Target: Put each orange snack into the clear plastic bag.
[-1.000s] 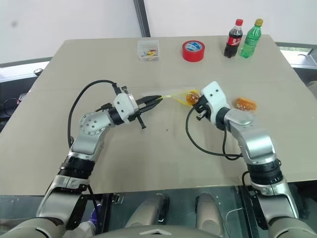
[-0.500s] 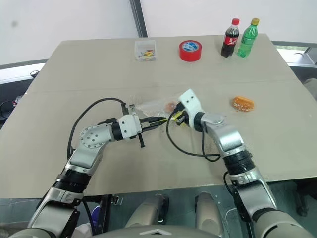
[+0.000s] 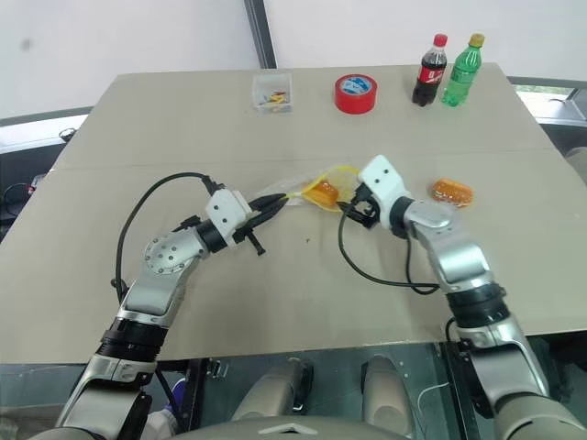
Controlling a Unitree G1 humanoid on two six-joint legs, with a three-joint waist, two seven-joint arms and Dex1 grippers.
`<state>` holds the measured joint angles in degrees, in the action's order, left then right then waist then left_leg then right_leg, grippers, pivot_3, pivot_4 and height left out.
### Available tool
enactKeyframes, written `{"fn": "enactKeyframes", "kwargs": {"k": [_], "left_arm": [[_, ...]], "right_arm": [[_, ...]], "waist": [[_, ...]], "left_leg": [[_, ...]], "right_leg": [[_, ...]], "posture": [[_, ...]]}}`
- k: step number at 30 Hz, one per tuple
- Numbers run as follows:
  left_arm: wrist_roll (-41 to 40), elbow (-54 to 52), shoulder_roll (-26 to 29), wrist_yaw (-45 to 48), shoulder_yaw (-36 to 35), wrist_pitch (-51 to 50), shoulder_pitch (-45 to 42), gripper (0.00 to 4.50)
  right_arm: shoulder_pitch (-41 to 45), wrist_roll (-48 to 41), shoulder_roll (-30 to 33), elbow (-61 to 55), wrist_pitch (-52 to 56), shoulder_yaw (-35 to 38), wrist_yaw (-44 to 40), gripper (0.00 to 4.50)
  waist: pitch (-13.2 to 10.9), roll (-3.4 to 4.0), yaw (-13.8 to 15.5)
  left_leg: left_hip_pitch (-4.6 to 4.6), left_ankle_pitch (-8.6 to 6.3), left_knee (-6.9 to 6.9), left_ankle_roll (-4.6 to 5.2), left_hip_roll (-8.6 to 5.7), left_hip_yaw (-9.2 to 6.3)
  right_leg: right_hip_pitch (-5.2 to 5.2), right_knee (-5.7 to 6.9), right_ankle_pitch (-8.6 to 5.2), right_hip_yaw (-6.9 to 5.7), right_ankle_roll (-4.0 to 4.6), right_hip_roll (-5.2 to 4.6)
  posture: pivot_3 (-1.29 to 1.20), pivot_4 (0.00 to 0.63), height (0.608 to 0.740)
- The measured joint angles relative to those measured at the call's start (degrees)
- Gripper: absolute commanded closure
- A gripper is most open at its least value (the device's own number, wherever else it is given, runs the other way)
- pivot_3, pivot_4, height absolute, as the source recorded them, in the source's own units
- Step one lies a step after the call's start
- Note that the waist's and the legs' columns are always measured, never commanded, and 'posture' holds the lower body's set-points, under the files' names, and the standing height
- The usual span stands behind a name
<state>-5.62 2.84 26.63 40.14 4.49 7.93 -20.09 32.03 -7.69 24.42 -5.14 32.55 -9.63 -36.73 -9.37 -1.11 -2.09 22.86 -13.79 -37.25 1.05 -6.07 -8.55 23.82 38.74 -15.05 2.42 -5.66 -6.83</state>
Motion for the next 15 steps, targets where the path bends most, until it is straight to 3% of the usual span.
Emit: {"fn": "enactKeyframes", "kwargs": {"k": [3,7,12,15], "left_arm": [[0.1,0.0,-0.3,-1.6,0.0,-0.5,-0.5,4.50],[0.6,0.0,-0.4,-2.0,0.0,-1.1,-1.5,4.50],[1.0,0.0,0.0,-1.8,0.1,-1.5,-2.4,4.50],[1.0,-0.1,0.2,-1.7,0.1,-2.1,-2.4,4.50]], "right_arm": [[-2.9,-2.1,4.0,-5.5,-0.1,2.2,-2.9,0.96],[-3.7,0.4,10.0,-1.4,-4.9,4.1,-2.9,0.96],[2.9,11.0,17.3,25.1,-14.9,4.9,4.0,0.96],[5.0,13.3,17.6,33.2,-17.6,4.8,4.7,0.96]], "waist": [[0.0,0.00,-0.1],[0.0,0.00,0.1],[0.0,-0.01,0.1],[0.0,-0.01,-0.2]], "left_leg": [[-0.02,-0.02,0.01,0.04,0.02,0.01],[-0.05,-0.03,-0.02,0.04,0.00,0.06],[-0.07,0.01,0.02,-0.02,-0.01,0.14],[-0.07,0.02,0.11,-0.03,0.07,0.18]], "right_leg": [[-0.01,0.00,0.00,0.00,0.00,0.01],[-0.05,0.02,0.01,0.00,-0.01,-0.01],[-0.04,0.01,0.02,0.05,-0.03,-0.02],[-0.03,-0.11,0.02,0.08,-0.03,0.02]], "posture": [[0.00,0.150,0.740],[0.00,0.150,0.740],[0.00,0.150,0.740],[0.00,0.150,0.740]]}}
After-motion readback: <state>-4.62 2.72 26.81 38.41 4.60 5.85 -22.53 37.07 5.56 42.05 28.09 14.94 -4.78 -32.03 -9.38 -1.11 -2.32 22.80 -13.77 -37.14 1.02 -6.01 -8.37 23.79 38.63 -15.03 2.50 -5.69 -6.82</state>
